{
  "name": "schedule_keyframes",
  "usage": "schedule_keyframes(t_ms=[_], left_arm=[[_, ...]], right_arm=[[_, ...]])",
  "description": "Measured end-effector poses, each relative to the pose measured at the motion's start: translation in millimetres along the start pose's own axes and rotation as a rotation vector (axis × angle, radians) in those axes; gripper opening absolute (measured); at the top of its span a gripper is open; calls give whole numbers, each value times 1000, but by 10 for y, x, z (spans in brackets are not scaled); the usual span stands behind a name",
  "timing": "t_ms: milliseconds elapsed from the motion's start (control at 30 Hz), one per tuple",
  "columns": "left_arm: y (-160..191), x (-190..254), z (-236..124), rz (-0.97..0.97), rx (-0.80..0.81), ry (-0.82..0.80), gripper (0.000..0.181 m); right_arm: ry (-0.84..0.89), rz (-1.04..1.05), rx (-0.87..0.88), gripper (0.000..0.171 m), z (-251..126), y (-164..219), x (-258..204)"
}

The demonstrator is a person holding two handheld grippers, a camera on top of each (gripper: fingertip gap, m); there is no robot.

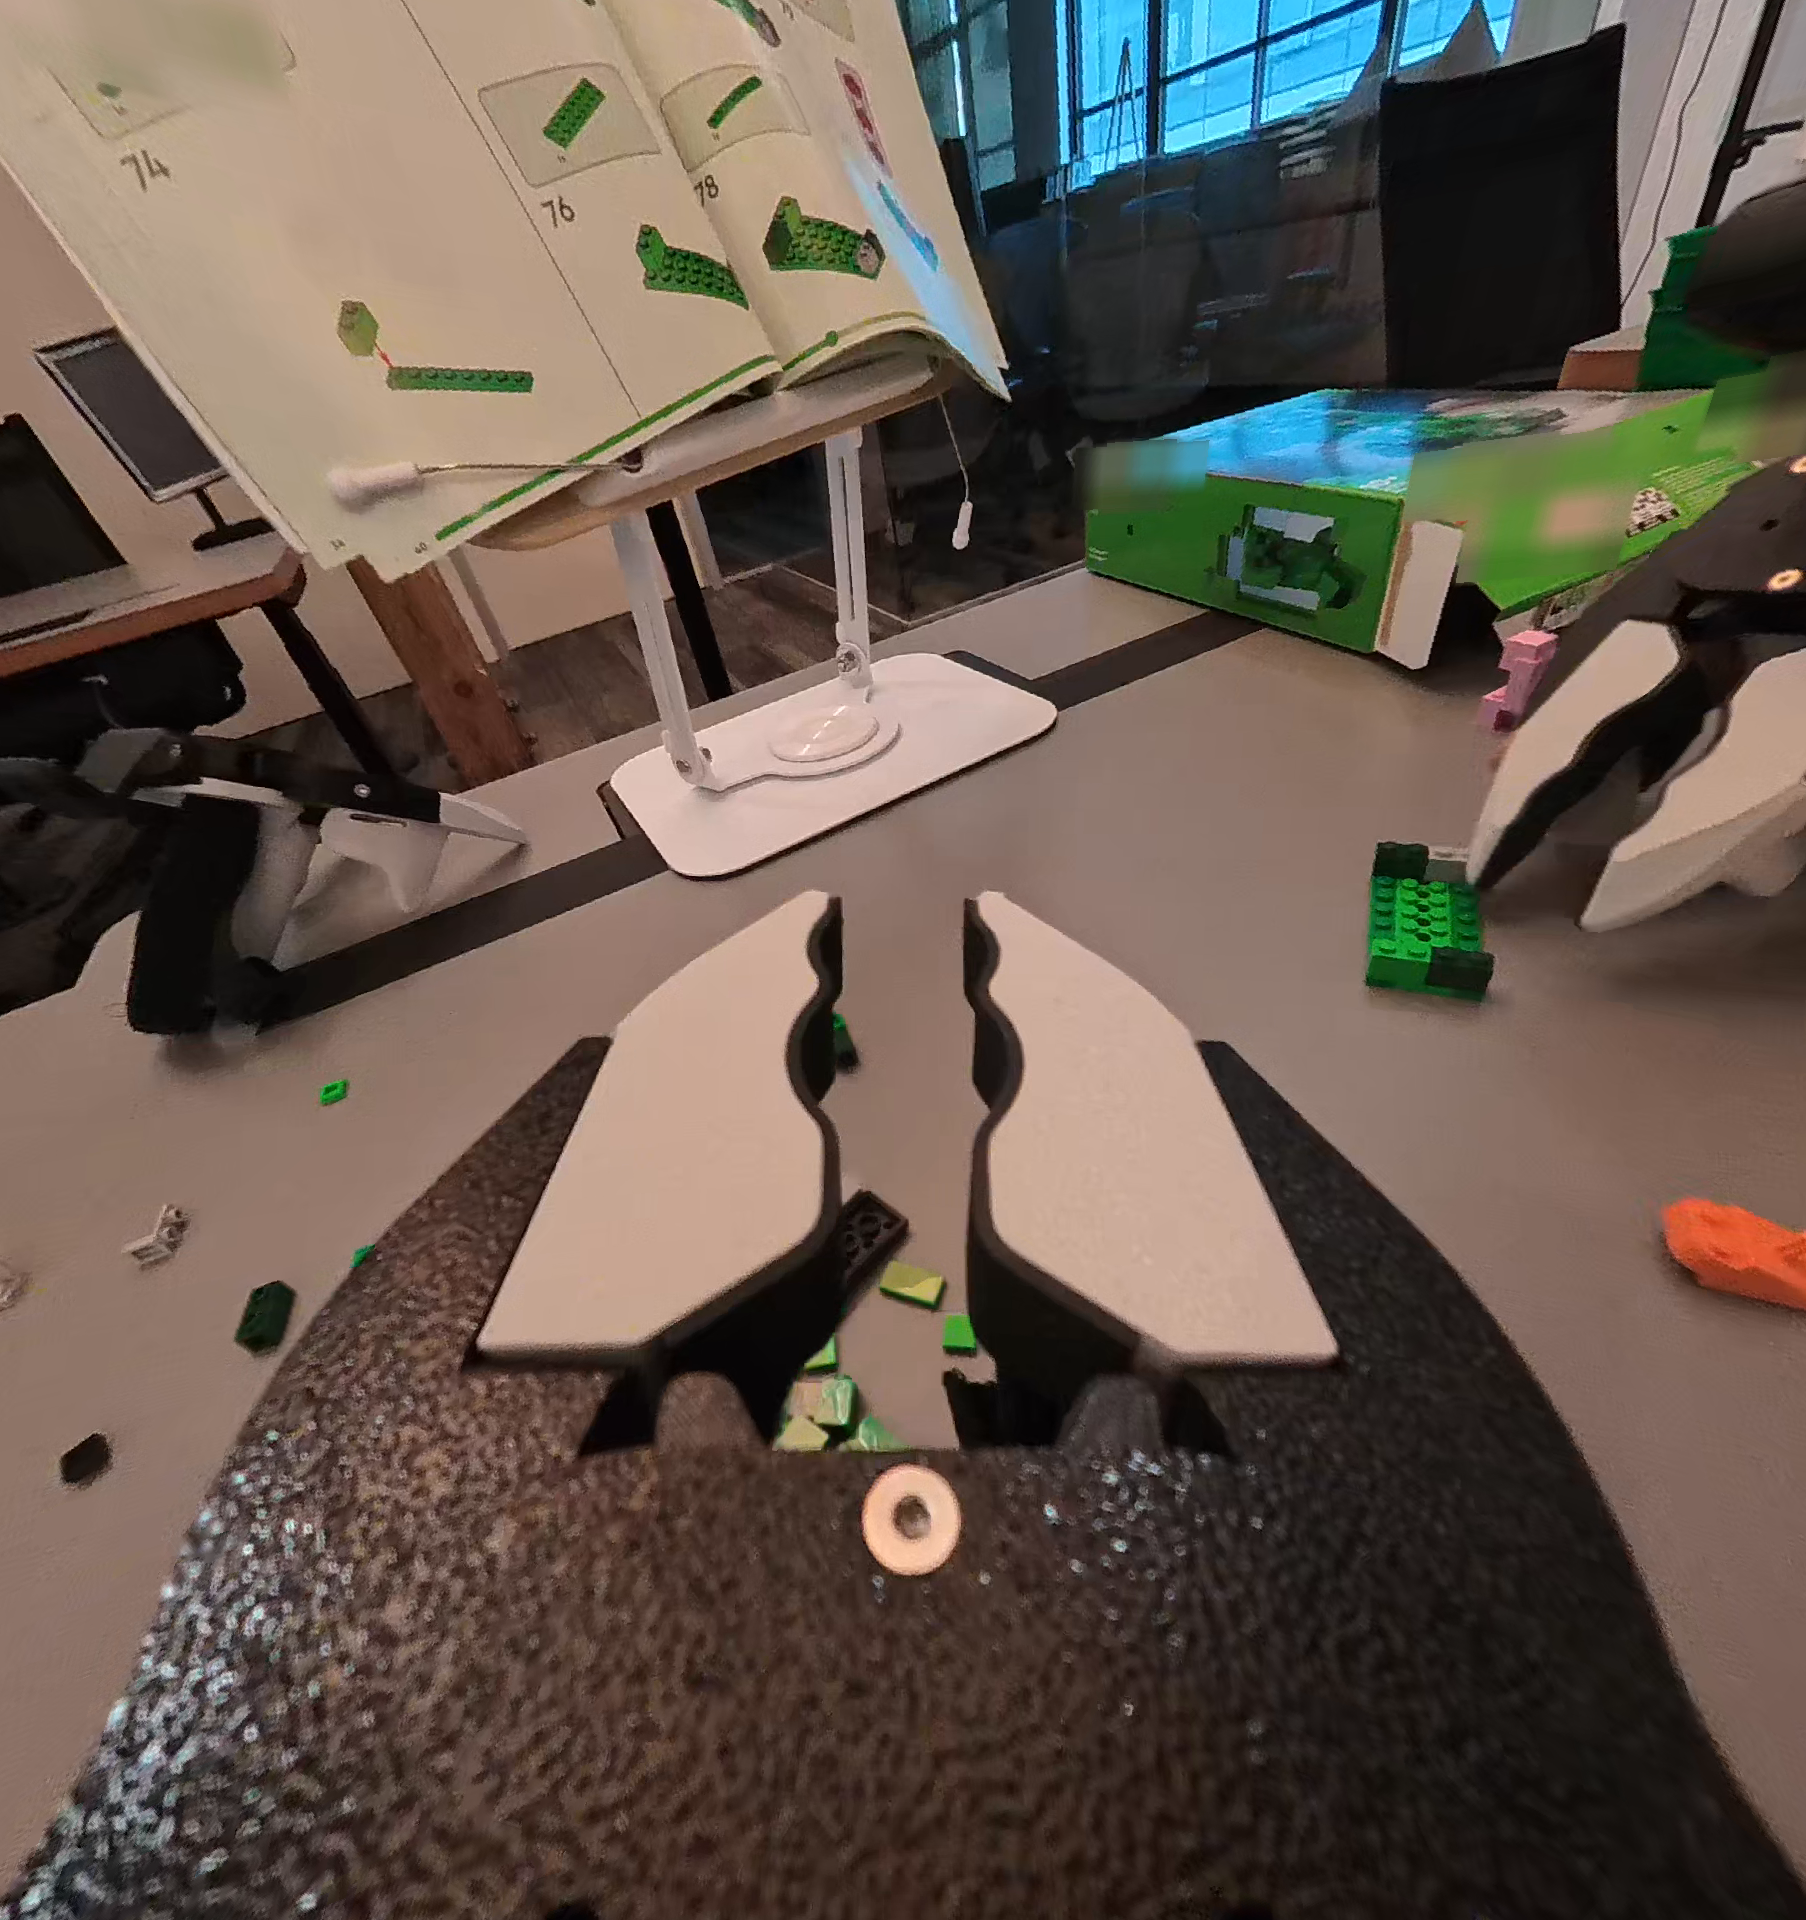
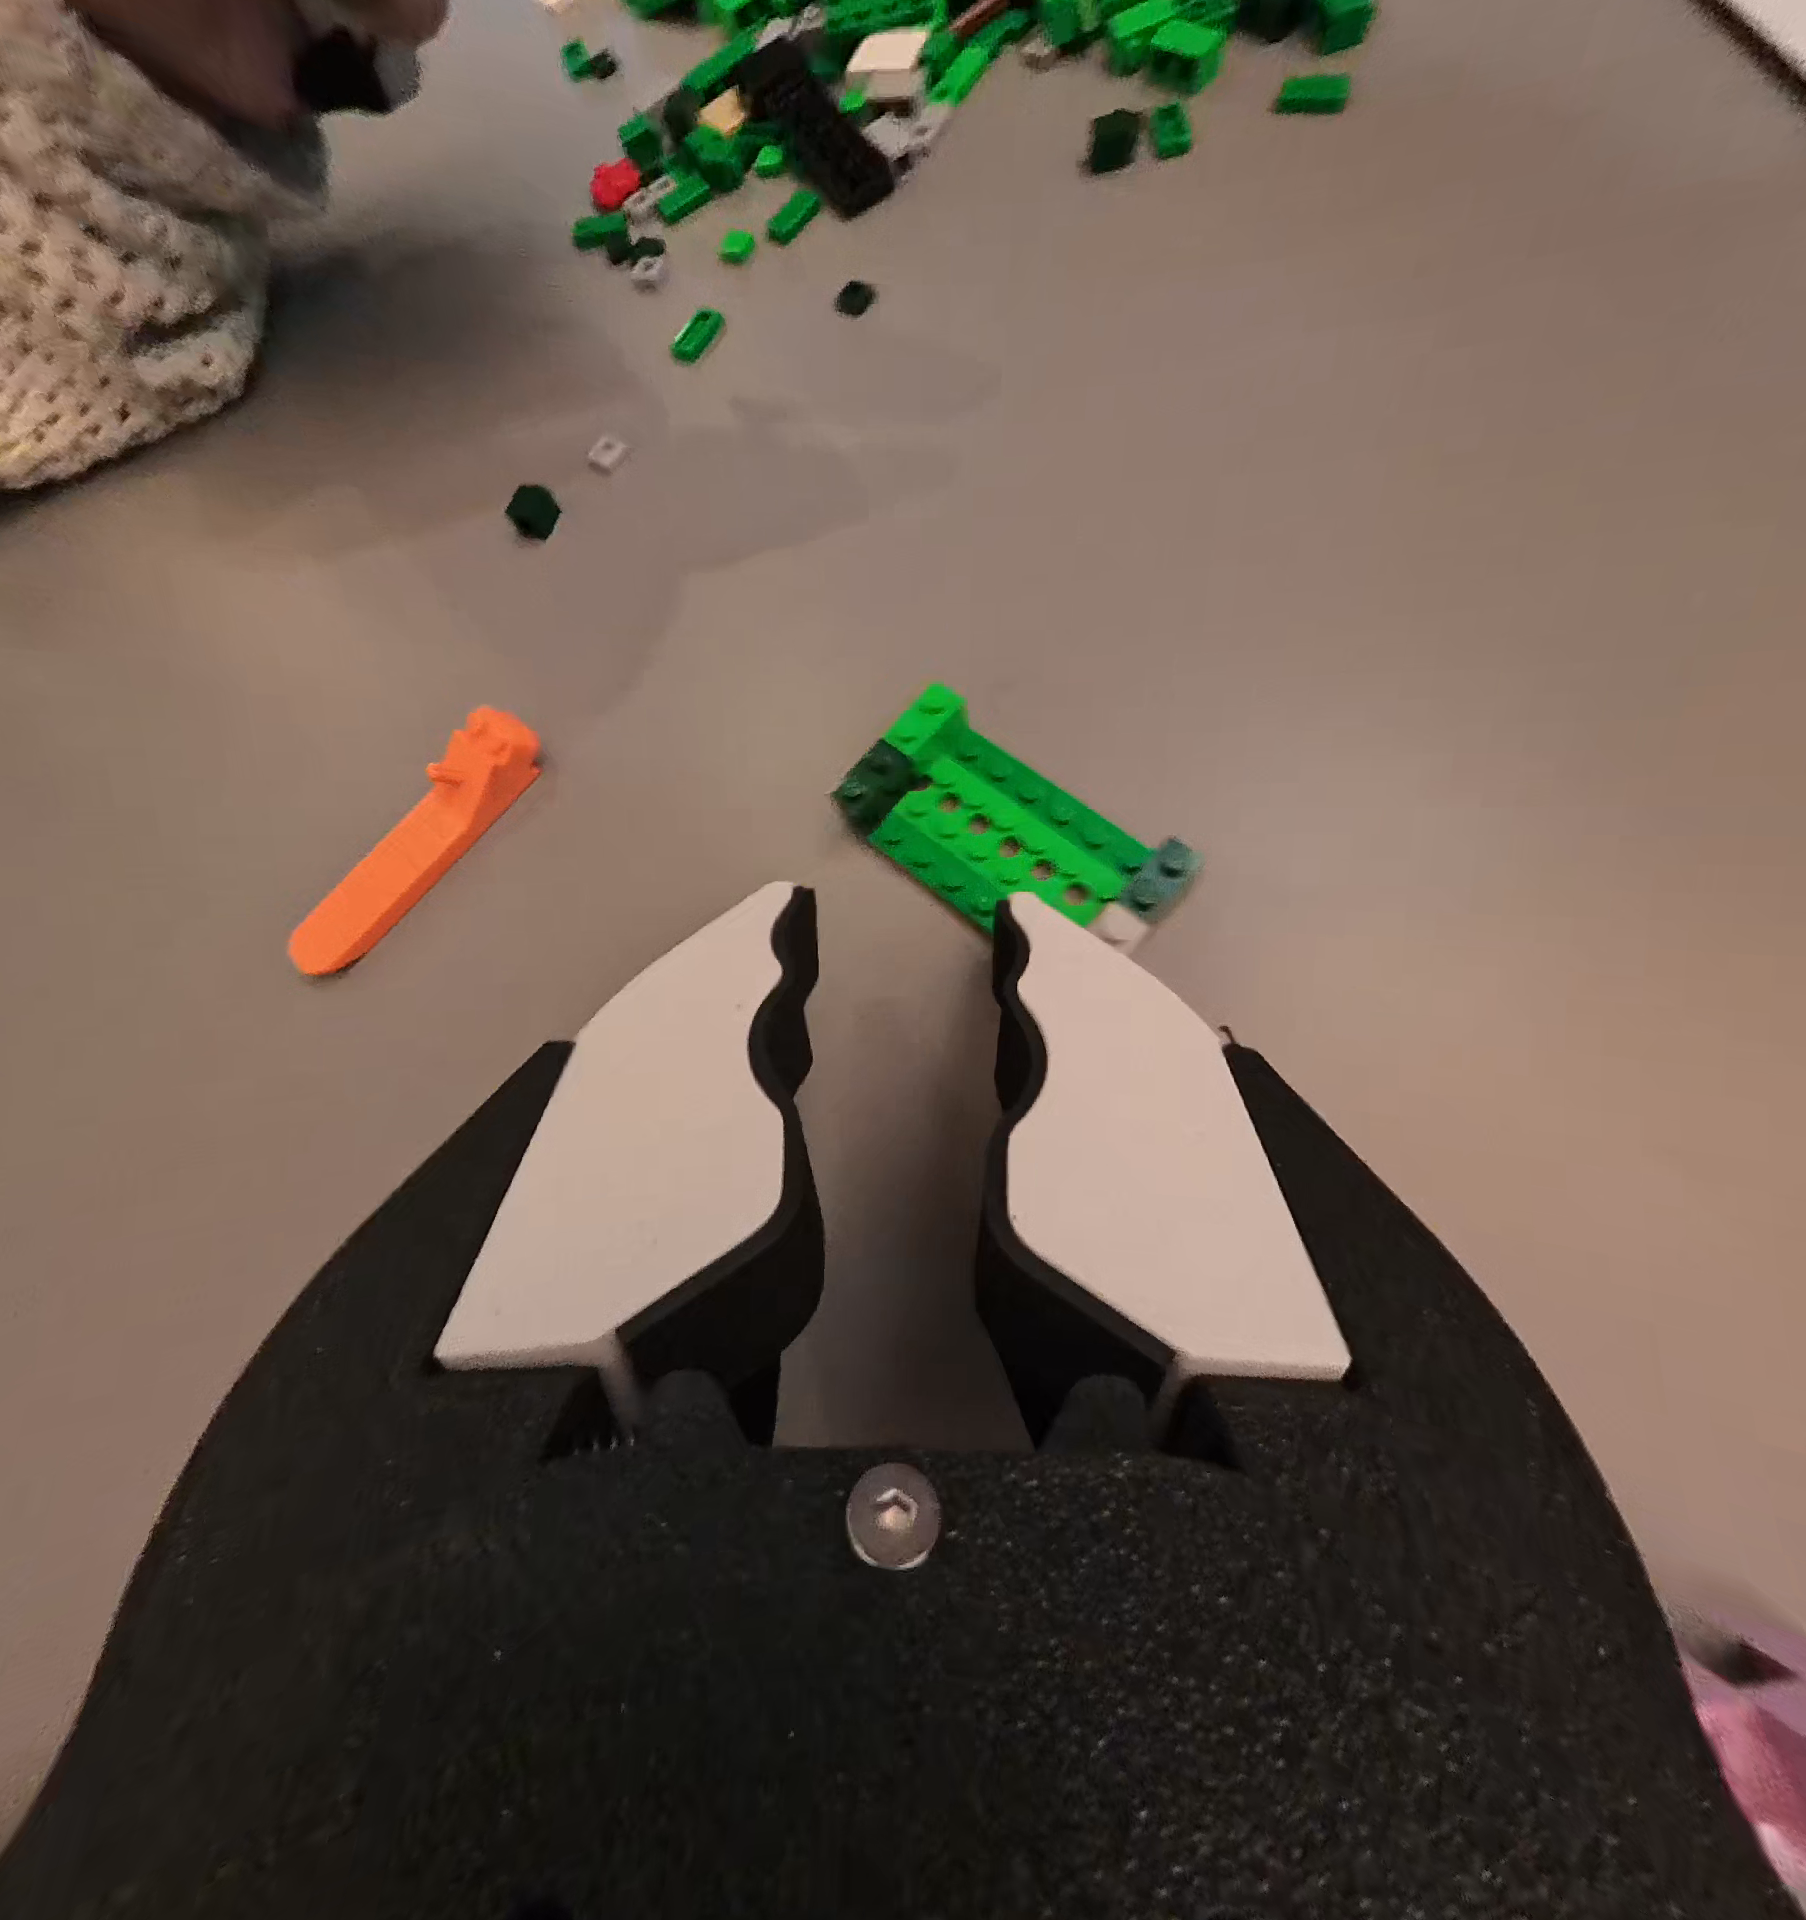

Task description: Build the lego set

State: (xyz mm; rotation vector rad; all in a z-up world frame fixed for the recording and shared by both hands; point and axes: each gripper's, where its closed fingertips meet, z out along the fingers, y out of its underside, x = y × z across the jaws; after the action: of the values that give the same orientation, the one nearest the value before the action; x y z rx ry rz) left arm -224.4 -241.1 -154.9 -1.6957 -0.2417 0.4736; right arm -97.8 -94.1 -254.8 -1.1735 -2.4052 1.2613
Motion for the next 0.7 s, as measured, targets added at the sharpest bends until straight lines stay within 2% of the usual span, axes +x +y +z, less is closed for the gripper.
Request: schedule_keyframes(t_ms=[100,267,467,533,633,700], left_arm=[[9,73,17,4,6,39,21],[-26,137,-1,36,22,85,21],[1,113,1,85,2,64,20],[6,128,5,89,1,69,20],[9,149,10,97,6,74,20],[12,174,14,102,12,85,21]], right_arm=[[-44,-69,-31,32,10,55,-131],[104,-125,41,34,-91,-50,111],[167,-104,3,39,-93,29,240],[152,-97,-18,40,-50,59,221],[39,-116,-38,35,-2,90,14],[55,-138,-13,35,-37,56,17]])
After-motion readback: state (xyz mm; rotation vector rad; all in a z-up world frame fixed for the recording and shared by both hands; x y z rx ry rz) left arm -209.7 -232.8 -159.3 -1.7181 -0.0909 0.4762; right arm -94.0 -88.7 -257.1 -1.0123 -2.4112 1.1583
